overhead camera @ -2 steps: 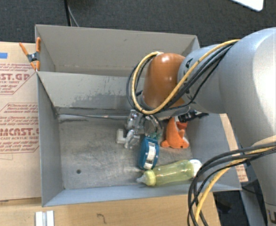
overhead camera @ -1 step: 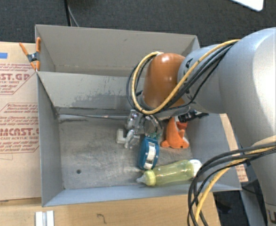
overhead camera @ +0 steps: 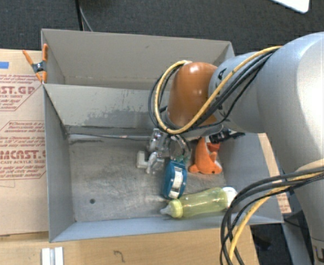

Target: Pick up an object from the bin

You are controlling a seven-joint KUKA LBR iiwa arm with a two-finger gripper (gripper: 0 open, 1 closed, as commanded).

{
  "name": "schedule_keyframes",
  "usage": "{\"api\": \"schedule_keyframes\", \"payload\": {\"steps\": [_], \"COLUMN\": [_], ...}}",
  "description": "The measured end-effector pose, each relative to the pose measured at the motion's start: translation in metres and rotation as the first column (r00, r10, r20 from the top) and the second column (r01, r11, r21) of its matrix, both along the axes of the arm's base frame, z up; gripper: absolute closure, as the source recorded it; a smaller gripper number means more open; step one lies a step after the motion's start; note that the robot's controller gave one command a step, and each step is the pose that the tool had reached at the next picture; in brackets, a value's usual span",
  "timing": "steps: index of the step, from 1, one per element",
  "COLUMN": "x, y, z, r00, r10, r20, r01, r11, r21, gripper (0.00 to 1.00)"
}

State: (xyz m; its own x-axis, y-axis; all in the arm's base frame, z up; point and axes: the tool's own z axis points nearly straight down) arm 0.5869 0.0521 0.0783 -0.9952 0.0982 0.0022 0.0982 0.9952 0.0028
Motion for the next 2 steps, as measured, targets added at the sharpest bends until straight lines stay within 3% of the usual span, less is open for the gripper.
{"api": "schedule_keyframes", "payload": {"steps": [2], "x": [-0.002], "y": [0.000], "z": [0.015], "r00": [1.000], "r10": [0.000], "r20": [0.000], "r01": [0.000], "r11": [1.000], "r21": [-0.002], "gripper": [1.00]}}
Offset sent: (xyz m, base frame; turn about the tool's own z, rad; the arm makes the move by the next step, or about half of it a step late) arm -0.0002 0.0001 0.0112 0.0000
